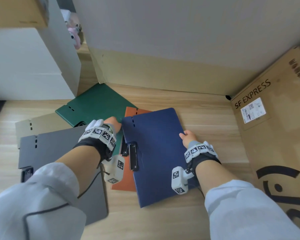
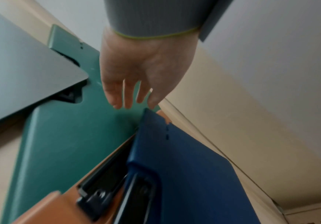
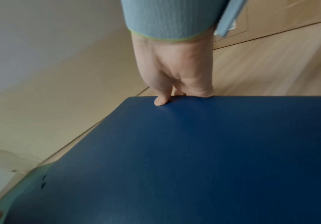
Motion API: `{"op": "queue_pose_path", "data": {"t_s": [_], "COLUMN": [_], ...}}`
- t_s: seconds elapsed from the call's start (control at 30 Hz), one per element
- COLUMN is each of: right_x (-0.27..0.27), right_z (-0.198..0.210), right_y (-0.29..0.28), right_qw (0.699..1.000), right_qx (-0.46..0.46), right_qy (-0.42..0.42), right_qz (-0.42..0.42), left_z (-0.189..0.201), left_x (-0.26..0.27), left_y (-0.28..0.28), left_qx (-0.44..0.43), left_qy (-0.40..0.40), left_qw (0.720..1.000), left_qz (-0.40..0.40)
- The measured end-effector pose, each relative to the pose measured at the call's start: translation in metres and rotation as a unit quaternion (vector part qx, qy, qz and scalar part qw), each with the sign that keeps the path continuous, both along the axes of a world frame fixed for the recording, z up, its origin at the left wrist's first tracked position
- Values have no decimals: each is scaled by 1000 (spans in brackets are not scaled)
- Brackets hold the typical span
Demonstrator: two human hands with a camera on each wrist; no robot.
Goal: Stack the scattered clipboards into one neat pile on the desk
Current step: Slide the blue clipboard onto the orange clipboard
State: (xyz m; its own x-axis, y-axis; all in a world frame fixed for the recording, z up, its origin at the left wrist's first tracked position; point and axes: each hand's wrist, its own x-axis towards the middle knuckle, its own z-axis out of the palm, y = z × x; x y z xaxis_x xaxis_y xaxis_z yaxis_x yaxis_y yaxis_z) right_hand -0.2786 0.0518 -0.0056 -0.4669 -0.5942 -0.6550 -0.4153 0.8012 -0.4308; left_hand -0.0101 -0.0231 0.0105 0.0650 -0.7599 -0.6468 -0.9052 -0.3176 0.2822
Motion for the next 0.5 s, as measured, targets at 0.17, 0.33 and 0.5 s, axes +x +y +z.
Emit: {"op": "queue_pose_path", "data": {"t_s": [0.17,0.33,0.5], "right_x": [6,20,24], "right_z": [-1,5,8], "right_y": [6,3,6], "right_qw": [997,995,998], "right_qx": [30,33,52], "right_qy": [6,5,30], "right_qz": [-74,-93,-30], "left_z": [-31,-27,-5], "left_x": [-3,-10,-21], "left_y": [5,8,19], "left_qx": [40,34,74], "left_qy": [7,67,129], "left_qw": [998,997,987], "left_qz": [-37,-23,66]}}
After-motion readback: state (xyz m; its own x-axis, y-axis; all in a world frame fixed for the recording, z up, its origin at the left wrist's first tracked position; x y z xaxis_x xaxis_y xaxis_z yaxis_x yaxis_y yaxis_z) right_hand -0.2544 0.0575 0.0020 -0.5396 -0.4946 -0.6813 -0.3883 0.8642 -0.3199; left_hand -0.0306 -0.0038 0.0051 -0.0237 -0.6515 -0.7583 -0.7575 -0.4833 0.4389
